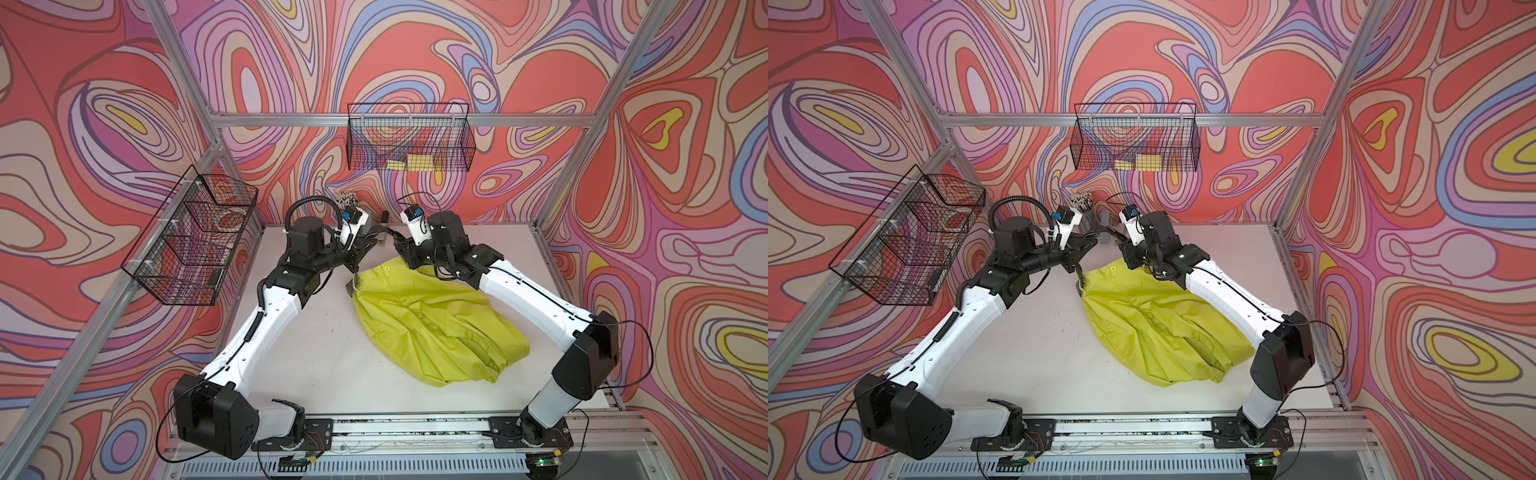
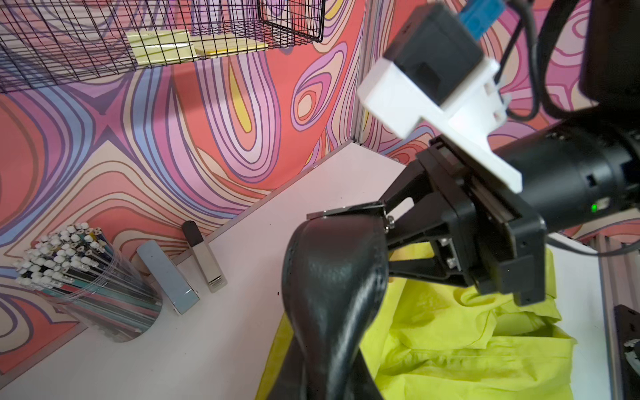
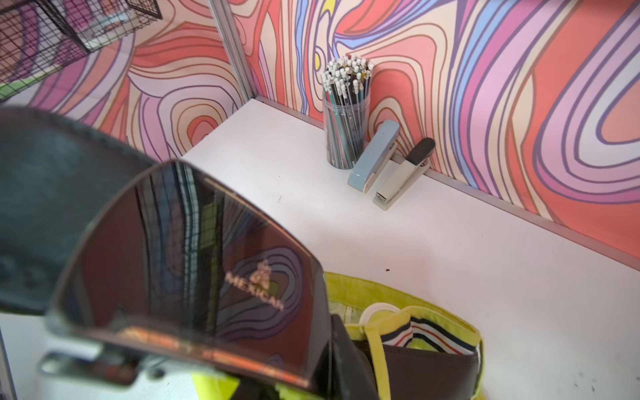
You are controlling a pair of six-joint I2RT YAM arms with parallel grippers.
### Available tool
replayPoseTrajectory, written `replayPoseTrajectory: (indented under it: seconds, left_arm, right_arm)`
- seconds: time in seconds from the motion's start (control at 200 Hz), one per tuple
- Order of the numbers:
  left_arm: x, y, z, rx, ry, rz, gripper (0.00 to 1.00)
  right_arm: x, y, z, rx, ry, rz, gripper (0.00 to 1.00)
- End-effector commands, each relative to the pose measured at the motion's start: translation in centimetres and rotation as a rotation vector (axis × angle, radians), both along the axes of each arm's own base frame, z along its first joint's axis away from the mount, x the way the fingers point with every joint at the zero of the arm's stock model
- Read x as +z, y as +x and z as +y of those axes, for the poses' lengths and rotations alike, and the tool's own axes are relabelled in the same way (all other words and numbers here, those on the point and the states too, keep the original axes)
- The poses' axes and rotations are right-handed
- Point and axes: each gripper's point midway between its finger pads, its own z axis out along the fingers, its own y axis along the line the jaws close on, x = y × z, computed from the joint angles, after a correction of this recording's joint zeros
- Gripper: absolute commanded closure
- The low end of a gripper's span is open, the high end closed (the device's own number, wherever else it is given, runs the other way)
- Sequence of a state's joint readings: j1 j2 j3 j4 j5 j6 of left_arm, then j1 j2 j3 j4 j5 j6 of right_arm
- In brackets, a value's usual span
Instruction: Remove the belt from the trousers
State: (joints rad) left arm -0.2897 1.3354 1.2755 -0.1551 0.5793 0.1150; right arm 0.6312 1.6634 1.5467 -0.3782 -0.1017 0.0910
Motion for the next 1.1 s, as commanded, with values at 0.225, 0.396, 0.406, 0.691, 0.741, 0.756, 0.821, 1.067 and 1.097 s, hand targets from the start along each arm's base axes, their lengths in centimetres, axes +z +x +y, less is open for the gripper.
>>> replayPoseTrajectory:
  seconds: [0.225, 0.396, 0.406, 0.691, 0.741, 0.756, 0.821, 1.067, 1.097]
  left_arm:
    - [4.9, 0.5, 1.0, 0.109, -0.035, 0.073, 1.0]
    - [4.5, 0.0, -0.1, 0.046, -0.023, 0.128, 1.0]
    - [4.4, 0.0, -0.2, 0.042, -0.022, 0.134, 1.0]
    - [2.5, -1.4, -2.1, -0.075, 0.041, 0.26, 1.0]
    - [2.2, -1.4, -2.2, -0.077, 0.049, 0.276, 1.0]
    - [2.1, -1.4, -2.2, -0.076, 0.051, 0.28, 1.0]
    - [1.9, -1.3, -2.3, -0.077, 0.053, 0.29, 1.0]
    - [2.0, -1.3, -2.7, -0.093, 0.043, 0.308, 1.0]
    - [2.0, -1.4, -2.7, -0.094, 0.043, 0.311, 1.0]
  right_arm:
    - [4.3, -3.3, -2.1, 0.028, 0.15, -0.146, 0.57]
    - [8.0, -3.5, -2.3, 0.043, 0.111, -0.271, 0.57]
    - [8.2, -3.5, -2.3, 0.043, 0.103, -0.277, 0.57]
    - [9.1, -1.0, -1.1, 0.066, -0.064, -0.368, 0.56]
    - [8.9, -0.8, -0.7, 0.075, -0.071, -0.372, 0.56]
    - [8.8, -0.8, -0.6, 0.078, -0.073, -0.372, 0.56]
    - [8.4, -0.6, -0.1, 0.09, -0.087, -0.374, 0.56]
    - [8.5, 0.2, 0.4, 0.081, -0.098, -0.395, 0.6]
    - [8.6, 0.3, 0.4, 0.08, -0.096, -0.399, 0.61]
